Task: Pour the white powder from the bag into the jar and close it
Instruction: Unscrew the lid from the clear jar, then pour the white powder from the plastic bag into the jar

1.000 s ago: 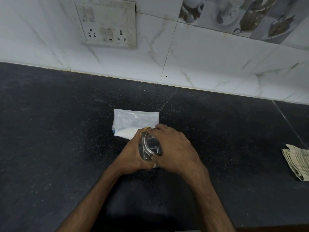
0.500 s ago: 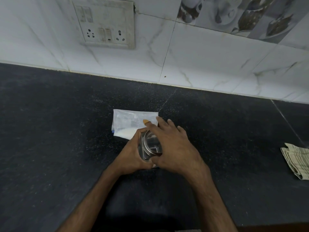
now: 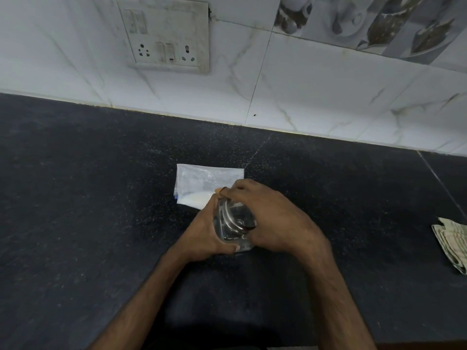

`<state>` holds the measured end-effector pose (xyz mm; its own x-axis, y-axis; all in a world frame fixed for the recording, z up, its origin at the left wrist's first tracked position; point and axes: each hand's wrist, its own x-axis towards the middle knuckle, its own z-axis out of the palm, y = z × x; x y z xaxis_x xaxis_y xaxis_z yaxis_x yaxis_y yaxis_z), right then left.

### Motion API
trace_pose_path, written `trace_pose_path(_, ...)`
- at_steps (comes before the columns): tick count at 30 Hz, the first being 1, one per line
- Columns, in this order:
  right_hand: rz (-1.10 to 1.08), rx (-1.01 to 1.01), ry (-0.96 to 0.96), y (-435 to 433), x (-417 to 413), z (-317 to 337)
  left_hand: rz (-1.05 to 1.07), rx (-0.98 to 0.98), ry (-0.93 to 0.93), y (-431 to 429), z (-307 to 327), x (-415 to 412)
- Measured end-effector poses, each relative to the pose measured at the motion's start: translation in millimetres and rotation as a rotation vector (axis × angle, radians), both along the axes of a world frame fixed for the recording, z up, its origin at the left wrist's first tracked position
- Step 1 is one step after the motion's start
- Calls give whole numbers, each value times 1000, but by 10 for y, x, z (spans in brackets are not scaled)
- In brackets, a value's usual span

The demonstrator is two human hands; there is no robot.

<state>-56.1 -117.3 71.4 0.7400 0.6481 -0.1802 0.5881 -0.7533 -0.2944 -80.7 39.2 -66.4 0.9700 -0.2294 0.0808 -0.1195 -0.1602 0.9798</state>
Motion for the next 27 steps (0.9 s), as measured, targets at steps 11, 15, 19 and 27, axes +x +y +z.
trace_pose_path(11, -972, 823, -246, -666, -66, -1041, -24, 18, -2, 37, -25, 14)
trace_pose_path(15, -975, 619, -244, -712, -29, -1422, -44, 14, -8, 45, -6, 20)
trace_pose_path(19, -970, 414, -273, -703, 4, -1555, -88, 52, 37, 72, -8, 3)
trace_pose_path(27, -953, 258, -226, -753, 104, -1672, 435, 119, 64, 502, -10, 164)
